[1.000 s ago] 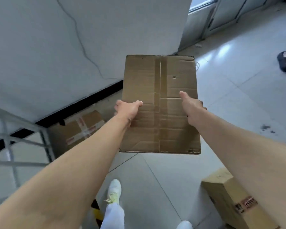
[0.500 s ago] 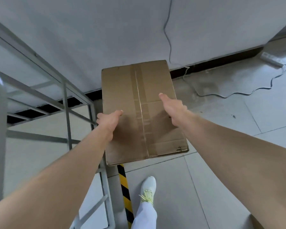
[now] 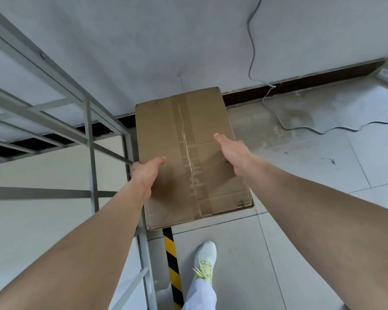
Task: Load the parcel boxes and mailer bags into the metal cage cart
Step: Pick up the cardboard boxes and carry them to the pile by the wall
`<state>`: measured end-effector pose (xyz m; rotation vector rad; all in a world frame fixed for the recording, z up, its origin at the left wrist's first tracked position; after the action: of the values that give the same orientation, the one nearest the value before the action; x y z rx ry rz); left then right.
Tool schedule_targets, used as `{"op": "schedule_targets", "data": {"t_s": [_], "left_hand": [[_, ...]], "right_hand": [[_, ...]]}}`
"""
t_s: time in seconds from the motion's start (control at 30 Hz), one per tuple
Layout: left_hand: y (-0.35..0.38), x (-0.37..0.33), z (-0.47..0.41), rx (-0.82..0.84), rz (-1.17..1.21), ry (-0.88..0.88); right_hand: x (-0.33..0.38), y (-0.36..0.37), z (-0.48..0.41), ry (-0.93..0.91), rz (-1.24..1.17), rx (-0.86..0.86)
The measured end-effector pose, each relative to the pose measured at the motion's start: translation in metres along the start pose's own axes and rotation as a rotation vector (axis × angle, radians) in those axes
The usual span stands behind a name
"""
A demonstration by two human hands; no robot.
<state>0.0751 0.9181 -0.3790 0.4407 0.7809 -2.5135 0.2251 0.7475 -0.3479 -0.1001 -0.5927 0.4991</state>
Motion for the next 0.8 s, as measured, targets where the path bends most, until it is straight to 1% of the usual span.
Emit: {"op": "schedule_targets", "data": {"t_s": [0.1,0.17,0.23,0.3,0.37,0.4,0.5,0.6,0.67,0.73,0.8], "left_hand": [[0.001,0.005,0.0,0.111,-0.014,-0.019],[0.003,0.006,0.006,0.122,-0.038,-0.023],[0.005,0.001,0.017,0.014,-0.082,-0.003],[0.013,-0.014,0.035,-0.124,-0.239,0.054],[0.028,-0.037,0.06,-0.173,-0.343,0.162],[0.038,-0.049,0.073,-0.165,-0.361,0.216],[0.087,-0.081,0.122,-0.028,-0.418,0.371],[0.15,-0.101,0.187,0.134,-0.505,0.55],[0.2,-0.099,0.237,0.255,-0.574,0.645],[0.246,-0.088,0.285,0.34,-0.64,0.727],[0.296,-0.063,0.334,0.437,-0.711,0.781]], "right_hand": [[-0.008,-0.004,0.0,0.008,-0.048,0.08],[-0.013,-0.009,0.003,-0.011,-0.06,0.092],[-0.015,-0.016,0.012,-0.036,-0.074,0.078],[-0.012,-0.03,0.023,-0.067,-0.092,0.054],[-0.01,-0.054,0.036,-0.094,-0.102,0.02],[-0.009,-0.067,0.041,-0.097,-0.108,0.004],[-0.018,-0.127,0.057,-0.097,-0.175,-0.094],[-0.042,-0.199,0.078,-0.069,-0.252,-0.181],[-0.072,-0.253,0.095,-0.052,-0.315,-0.263],[-0.106,-0.303,0.114,-0.034,-0.403,-0.347],[-0.152,-0.354,0.14,-0.001,-0.498,-0.42]]}}
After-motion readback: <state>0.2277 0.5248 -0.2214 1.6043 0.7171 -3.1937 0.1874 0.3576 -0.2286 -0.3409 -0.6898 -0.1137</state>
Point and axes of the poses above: each hand's wrist, its own z-axis away from the middle knuckle, its own y-axis out of the palm, x = y × z, the point moved 2 cm from there along -z, towards the middle knuckle, and after that the axes turned 11 degrees about -z, right-handed, at the moved point
